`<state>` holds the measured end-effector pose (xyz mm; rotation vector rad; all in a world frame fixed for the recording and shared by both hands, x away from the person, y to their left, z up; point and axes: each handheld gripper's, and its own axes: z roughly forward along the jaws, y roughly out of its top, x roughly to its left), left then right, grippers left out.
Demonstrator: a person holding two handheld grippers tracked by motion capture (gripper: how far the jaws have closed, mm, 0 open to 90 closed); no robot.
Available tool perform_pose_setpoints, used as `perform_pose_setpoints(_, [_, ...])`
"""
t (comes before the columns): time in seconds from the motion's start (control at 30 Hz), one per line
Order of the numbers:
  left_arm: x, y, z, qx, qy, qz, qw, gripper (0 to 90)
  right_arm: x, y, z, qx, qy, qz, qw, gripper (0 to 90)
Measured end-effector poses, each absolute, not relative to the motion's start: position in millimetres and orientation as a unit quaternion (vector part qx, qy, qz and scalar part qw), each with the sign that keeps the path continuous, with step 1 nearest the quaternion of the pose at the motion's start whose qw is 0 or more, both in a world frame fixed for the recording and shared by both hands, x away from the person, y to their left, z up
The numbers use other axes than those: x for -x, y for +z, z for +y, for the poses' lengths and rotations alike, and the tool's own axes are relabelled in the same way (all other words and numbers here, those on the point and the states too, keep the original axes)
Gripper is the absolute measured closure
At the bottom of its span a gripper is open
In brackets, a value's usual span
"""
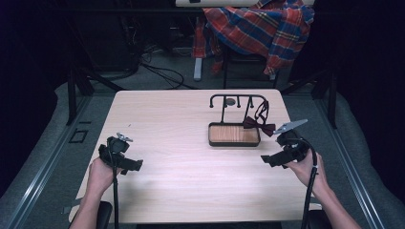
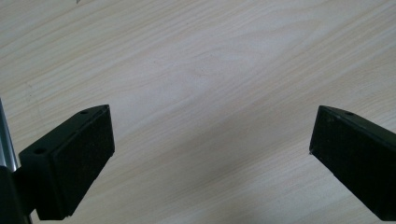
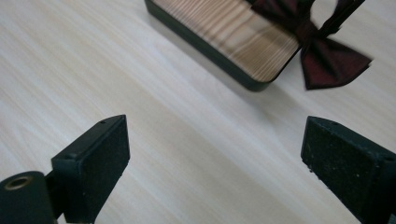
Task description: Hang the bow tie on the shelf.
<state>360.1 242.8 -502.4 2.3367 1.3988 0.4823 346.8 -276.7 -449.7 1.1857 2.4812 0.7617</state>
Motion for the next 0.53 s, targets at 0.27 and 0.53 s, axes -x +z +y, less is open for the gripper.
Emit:
perform_pose_setpoints(0.27, [-360.3, -502.4, 242.3, -0.832, 0.170, 0.494, 0.186, 0.0, -334.0, -480.5, -280.4, -0.408, 0.249, 0.868, 0.137, 9.0])
perform_pose_setpoints(0.53, [-360.6, -503.2, 240.2, -0.832, 0.170, 0.493, 0.186, 0.0, -336.9, -487.5, -284.0, -0.408, 0.232, 0.872, 0.137, 14.6])
